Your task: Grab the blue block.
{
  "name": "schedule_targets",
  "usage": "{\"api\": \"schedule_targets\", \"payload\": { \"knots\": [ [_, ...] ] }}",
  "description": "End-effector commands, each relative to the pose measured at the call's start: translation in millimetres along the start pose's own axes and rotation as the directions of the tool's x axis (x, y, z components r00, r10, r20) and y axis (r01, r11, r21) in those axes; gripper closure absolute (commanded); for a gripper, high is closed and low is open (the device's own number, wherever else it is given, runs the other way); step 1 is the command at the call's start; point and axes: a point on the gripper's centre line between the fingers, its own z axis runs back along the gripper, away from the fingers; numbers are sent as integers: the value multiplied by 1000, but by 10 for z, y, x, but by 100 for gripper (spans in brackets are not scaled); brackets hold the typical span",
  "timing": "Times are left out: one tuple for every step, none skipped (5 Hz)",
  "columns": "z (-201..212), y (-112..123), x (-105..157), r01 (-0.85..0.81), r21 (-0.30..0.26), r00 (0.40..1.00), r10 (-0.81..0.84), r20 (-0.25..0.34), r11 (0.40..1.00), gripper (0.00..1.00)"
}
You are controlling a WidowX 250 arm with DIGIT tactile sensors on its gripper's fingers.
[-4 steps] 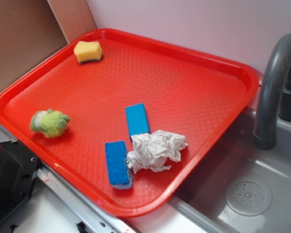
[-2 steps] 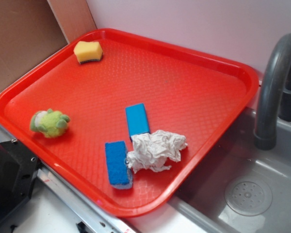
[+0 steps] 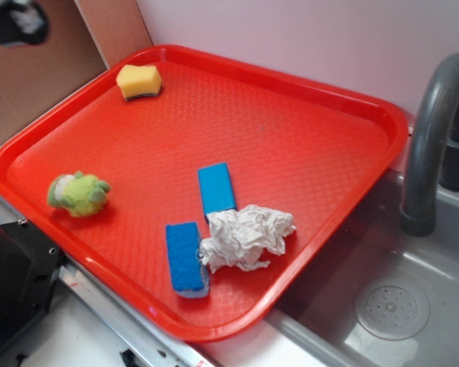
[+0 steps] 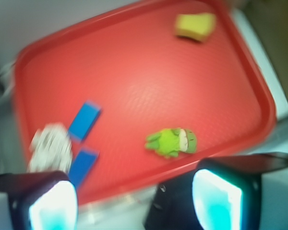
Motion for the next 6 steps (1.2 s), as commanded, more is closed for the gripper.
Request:
{"api": "schedule_targets", "payload": {
  "knots": [
    [-718,-402,215,-280,25,960,280,19,960,0],
    [-1051,-454,303,-342,-28,939,340,-50,939,0],
    [-1391,-545,332,-368,52,929,370,-16,928,0],
    [-1669,-619,300,-341,65,937,344,-51,938,0],
    [-1826,-633,271,-355,54,930,359,-80,933,0],
    [-1934,-767,258,-334,54,939,337,-62,941,0]
  ]
}}
